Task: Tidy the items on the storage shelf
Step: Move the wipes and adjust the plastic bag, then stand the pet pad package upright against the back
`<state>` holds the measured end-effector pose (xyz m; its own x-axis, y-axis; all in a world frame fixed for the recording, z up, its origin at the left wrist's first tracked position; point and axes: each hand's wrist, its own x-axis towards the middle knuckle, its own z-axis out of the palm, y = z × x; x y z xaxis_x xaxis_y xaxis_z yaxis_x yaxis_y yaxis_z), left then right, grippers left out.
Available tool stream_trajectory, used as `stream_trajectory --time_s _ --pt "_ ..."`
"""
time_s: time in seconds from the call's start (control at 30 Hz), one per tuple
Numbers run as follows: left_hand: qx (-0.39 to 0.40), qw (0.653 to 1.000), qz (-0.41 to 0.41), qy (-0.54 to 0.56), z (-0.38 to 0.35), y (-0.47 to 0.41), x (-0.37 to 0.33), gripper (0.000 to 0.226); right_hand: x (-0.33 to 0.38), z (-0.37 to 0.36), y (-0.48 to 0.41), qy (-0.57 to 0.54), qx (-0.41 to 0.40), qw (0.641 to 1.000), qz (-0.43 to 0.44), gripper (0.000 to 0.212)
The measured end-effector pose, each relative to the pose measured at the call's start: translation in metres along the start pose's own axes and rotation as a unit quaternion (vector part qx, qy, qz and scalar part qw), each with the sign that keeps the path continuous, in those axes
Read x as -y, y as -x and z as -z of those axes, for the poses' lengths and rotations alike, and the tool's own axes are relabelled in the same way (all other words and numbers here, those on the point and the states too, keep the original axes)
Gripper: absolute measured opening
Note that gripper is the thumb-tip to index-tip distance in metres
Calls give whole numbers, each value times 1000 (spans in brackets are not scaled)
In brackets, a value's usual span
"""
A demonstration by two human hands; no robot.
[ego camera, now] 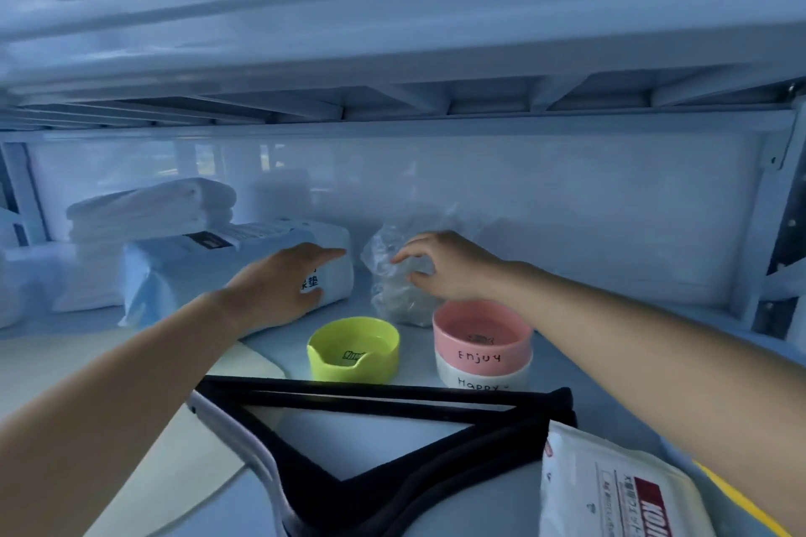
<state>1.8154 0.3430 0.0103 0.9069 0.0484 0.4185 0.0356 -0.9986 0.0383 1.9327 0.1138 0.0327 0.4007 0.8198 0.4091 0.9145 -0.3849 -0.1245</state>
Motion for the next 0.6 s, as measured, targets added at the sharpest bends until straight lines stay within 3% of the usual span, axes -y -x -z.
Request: stream_trajectory --time_s 0.23,0.43,0.6 --pt "3 999 19 -35 34 36 92 58 61 -40 -64 -11 37 999 7 33" --pt "-50 999 16 0 55 75 169 56 124 -75 -122 -22 42 999 24 35" --pt "-8 999 22 -43 55 97 222 54 170 -102 -158 -27 39 997 55 41"
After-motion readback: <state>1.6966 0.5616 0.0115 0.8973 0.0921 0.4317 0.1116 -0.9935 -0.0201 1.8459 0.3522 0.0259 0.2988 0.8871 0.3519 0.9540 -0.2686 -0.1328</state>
